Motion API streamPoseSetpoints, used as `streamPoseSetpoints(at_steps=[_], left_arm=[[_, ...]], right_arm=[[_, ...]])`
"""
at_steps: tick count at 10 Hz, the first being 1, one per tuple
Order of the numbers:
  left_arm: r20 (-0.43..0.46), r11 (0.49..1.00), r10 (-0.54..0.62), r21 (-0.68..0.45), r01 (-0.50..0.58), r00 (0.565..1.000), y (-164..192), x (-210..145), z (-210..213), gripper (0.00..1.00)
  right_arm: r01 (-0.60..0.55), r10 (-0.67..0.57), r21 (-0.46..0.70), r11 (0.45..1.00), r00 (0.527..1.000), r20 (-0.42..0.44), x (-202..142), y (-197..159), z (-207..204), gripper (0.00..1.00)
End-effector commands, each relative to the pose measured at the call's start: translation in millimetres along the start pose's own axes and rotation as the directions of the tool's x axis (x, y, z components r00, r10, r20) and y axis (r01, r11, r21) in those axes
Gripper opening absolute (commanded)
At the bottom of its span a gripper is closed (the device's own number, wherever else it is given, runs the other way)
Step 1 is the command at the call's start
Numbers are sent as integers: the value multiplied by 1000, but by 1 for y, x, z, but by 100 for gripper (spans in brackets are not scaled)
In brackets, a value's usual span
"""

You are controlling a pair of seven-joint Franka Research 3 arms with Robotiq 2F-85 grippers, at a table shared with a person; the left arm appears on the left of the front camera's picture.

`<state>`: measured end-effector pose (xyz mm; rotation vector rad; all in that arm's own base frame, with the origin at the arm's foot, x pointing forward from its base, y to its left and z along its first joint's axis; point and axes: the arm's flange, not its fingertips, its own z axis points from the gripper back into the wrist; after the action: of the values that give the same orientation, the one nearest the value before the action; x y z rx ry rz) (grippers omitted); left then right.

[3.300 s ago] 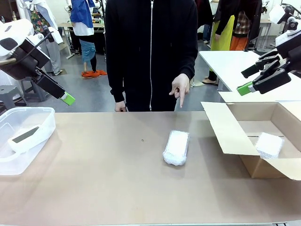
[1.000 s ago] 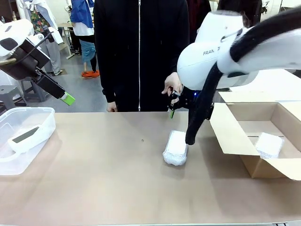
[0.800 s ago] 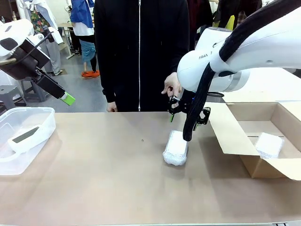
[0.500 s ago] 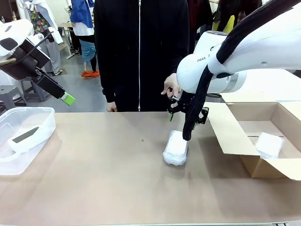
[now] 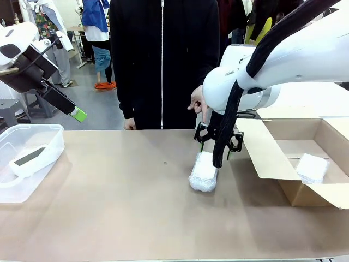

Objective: Separate and place wrapped and unwrapped clocks.
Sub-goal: Pick up the Digital clock indicated by the person.

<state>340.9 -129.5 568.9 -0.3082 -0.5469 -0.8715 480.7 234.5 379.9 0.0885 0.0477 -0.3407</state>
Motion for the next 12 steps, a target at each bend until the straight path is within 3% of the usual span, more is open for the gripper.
streamPoseSetpoints(at_steps=[1,6,12], left_arm=[[6,1000,0,-17,0,1000,1,-1,0,100],[6,1000,0,-17,0,1000,1,-1,0,100],[6,1000,0,-17,0,1000,1,-1,0,100]], right_arm=[[36,-38,-88,995,999,-24,3,20,-12,100],[52,-55,-76,996,998,-42,-1,24,-46,100],[13,-12,-46,999,1000,20,-6,18,-43,100]])
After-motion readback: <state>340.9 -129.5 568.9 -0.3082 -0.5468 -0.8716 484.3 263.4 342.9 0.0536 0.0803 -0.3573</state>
